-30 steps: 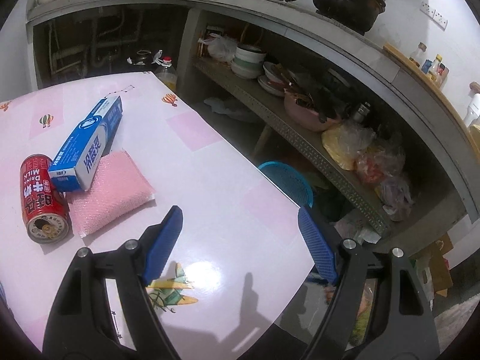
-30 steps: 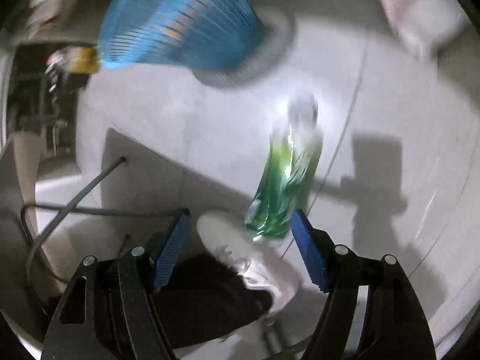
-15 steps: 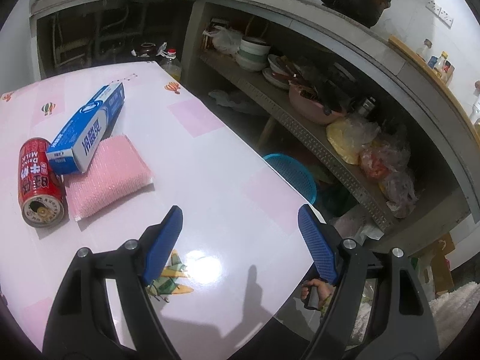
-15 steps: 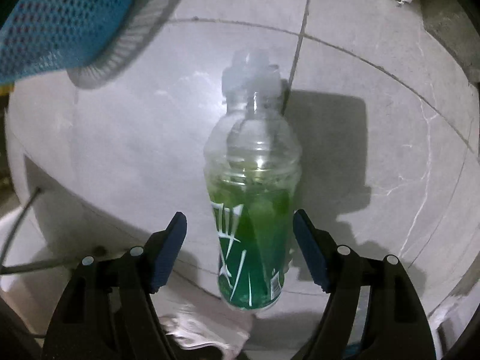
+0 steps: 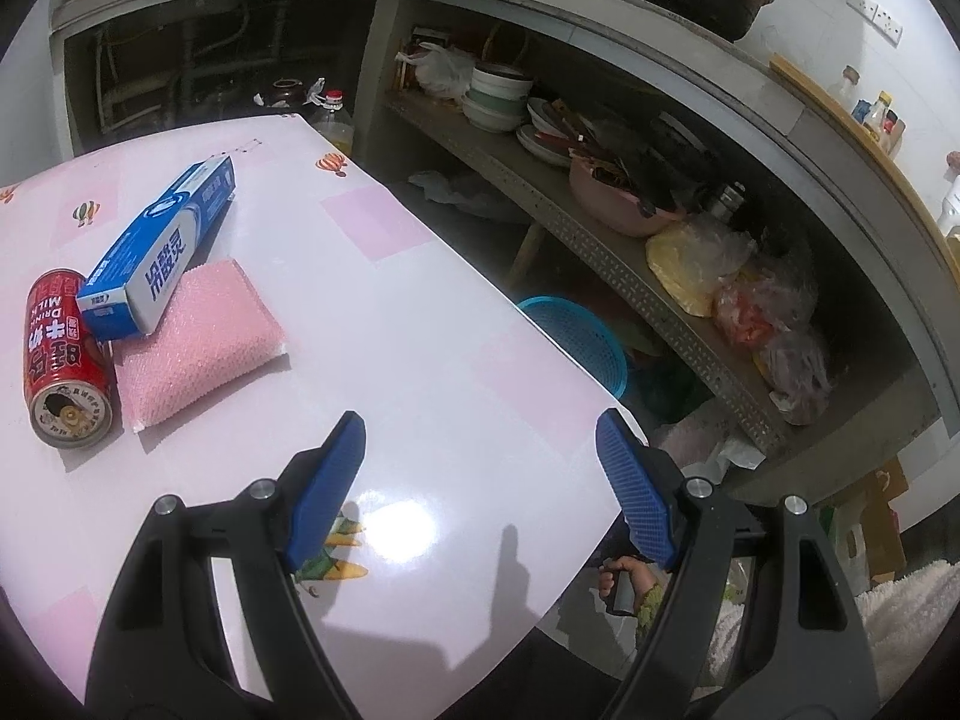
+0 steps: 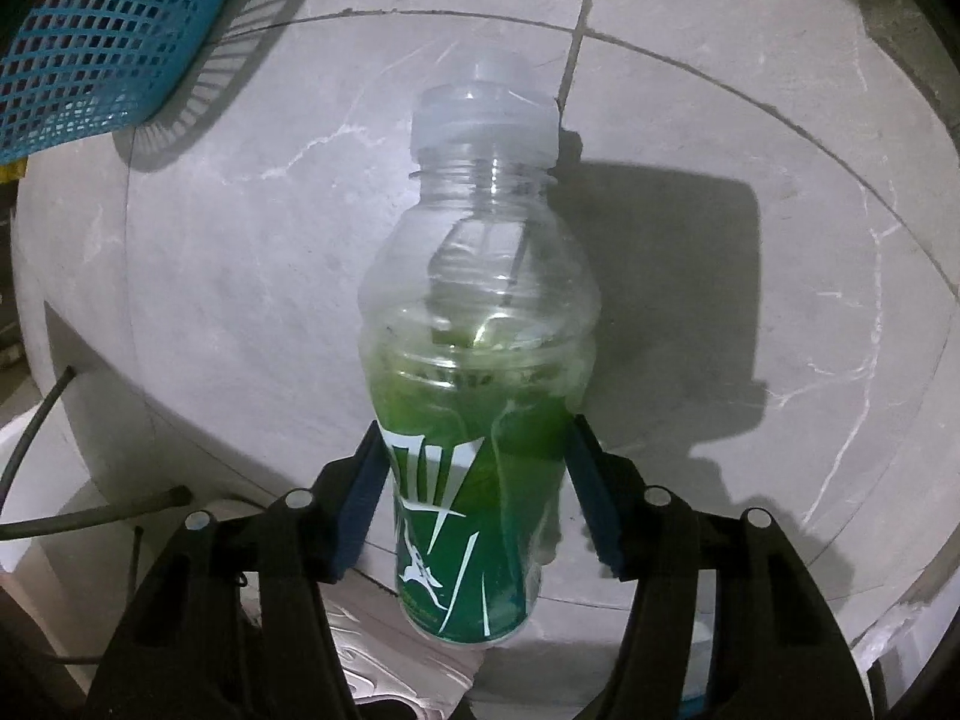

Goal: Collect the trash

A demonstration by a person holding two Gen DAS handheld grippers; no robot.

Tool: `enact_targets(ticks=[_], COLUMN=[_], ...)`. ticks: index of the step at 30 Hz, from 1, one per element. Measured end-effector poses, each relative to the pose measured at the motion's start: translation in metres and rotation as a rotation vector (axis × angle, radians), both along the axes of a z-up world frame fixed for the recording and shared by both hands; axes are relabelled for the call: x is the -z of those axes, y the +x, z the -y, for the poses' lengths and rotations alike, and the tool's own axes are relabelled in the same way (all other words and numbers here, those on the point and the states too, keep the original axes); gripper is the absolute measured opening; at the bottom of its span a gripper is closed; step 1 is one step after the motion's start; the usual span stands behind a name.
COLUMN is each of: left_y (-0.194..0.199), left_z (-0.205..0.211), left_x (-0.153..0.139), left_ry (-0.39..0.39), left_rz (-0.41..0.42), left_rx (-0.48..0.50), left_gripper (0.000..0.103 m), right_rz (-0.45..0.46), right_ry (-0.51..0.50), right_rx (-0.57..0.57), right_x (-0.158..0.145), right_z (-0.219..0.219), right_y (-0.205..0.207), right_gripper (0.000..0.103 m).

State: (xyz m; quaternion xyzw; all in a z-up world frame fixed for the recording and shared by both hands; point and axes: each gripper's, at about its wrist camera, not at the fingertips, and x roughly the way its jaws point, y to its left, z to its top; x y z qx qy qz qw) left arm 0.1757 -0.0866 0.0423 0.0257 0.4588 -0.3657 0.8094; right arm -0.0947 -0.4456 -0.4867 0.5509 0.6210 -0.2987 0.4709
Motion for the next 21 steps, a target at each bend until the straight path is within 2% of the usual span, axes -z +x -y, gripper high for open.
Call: enact_targets(ticks=[5, 8, 10, 13, 19, 21], left_y=[0.0, 0.001, 0.001, 0.002, 0.003, 0.004], left_z=[-0.002, -0.003, -0.004, -0.004, -0.009, -0.012], left_x=[0.0, 0.0, 0.0, 0.001, 0.003, 0.004], left_ry=[-0.008, -0.012, -0.015, -0.019, -0.035, -0.038], left_rz=[-0.004, -0.003, -0.005, -0.009, -0.021, -0.025], left_rx=[-0.004, -0.002, 0.0, -0.002, -0.018, -0.024], left_gripper=[0.075, 0.075, 0.075, 0.075, 0.075, 0.075], right_rz=[0.011, 0.052, 0.093, 0.18, 0.403, 0.459], right_ry=[-0.027, -0.07, -0.112, -0.197, -0.318, -0.347], right_rx=[-0.017, -0.06, -0.11, -0.19, -0.202, -0.205], right_x=[-0.01, -0.035, -0.06, -0.114, -0.225, -0.254], right_z=[-0.003, -0.002, 0.001, 0.01, 0.036, 0.04], right_y=[0.004, 0.014, 0.022, 0.042, 0.078, 0.089], right_gripper=[0.056, 0.056, 0.056, 0.055, 0.055, 0.055])
